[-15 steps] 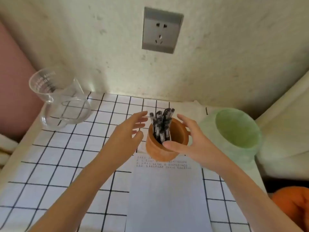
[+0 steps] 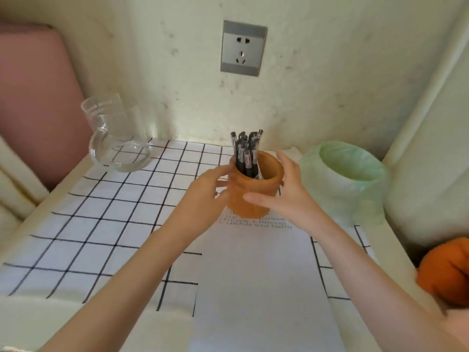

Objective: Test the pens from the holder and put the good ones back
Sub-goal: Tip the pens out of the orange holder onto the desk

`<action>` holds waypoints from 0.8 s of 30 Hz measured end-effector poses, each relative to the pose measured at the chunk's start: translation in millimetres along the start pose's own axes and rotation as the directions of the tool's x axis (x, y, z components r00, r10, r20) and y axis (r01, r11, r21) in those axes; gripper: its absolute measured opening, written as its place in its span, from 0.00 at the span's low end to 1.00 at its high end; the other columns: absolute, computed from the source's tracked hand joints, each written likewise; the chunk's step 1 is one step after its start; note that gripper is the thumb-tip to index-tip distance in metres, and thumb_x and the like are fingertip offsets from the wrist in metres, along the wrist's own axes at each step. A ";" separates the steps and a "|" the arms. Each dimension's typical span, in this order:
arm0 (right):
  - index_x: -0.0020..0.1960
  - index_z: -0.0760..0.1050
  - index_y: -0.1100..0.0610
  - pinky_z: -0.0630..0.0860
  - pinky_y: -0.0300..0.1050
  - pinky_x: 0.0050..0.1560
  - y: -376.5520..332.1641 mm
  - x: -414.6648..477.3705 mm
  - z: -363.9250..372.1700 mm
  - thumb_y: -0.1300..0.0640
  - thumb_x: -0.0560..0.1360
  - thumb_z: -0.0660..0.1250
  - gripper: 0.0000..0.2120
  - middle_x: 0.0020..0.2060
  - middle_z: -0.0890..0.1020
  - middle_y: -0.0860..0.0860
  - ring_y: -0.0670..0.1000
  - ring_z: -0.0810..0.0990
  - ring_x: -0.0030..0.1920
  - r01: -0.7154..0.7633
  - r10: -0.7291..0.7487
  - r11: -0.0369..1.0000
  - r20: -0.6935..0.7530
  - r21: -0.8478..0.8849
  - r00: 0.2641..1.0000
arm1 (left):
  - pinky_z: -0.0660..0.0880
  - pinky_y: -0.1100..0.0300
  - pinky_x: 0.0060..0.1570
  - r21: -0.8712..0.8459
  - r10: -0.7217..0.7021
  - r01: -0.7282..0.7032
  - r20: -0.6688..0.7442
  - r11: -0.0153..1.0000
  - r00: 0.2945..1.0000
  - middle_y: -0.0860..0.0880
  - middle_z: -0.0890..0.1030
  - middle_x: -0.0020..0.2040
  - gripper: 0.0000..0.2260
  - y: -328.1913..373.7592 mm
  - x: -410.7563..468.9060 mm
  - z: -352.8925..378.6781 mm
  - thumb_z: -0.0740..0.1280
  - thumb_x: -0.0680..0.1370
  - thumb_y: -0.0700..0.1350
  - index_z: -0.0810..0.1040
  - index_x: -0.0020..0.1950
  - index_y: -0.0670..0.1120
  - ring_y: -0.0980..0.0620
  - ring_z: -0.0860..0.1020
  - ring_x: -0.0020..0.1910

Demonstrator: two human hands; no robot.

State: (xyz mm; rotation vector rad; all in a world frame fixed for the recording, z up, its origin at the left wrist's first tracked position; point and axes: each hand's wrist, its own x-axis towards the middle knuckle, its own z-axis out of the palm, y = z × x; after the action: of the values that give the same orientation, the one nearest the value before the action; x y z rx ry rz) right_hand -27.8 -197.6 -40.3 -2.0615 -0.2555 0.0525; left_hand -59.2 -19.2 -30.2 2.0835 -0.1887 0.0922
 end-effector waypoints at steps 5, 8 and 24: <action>0.71 0.56 0.40 0.61 0.40 0.67 -1.5 -29.1 9.1 0.55 0.67 0.77 0.42 0.70 0.55 0.46 0.44 0.58 0.70 0.050 -0.049 0.999 -0.041 0.014 0.998 | 0.67 0.68 0.51 0.039 -0.015 0.014 0.027 0.999 1.000 0.58 0.70 0.58 0.18 15.4 -32.7 -3.3 0.59 0.79 0.37 0.68 0.68 0.48 0.60 0.71 0.54; 0.76 0.52 0.50 0.58 0.38 0.67 0.7 -35.8 10.9 0.56 0.67 0.77 0.46 0.74 0.51 0.50 0.48 0.56 0.73 -0.016 0.015 0.999 -0.041 -0.036 0.999 | 0.67 0.67 0.52 0.051 -0.017 0.015 0.033 0.999 0.999 0.57 0.71 0.59 0.18 19.7 -43.2 -8.2 0.59 0.79 0.37 0.69 0.68 0.48 0.60 0.72 0.54; 0.57 0.68 0.52 0.67 0.26 0.42 6.3 -13.9 27.9 0.54 0.67 0.77 0.24 0.62 0.69 0.49 0.45 0.71 0.53 0.017 -0.062 0.984 -0.252 -0.177 0.966 | 0.69 0.78 0.48 -0.012 -0.065 0.065 0.018 0.998 0.998 0.59 0.75 0.60 0.17 -28.3 -67.7 -5.4 0.60 0.79 0.38 0.72 0.64 0.55 0.65 0.74 0.57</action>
State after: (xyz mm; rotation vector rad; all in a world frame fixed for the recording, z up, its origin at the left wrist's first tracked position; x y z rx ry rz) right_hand -44.5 -179.3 -60.3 -2.2079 -0.1439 -0.2695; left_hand -120.9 5.8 -61.4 2.0764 -0.1317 0.0326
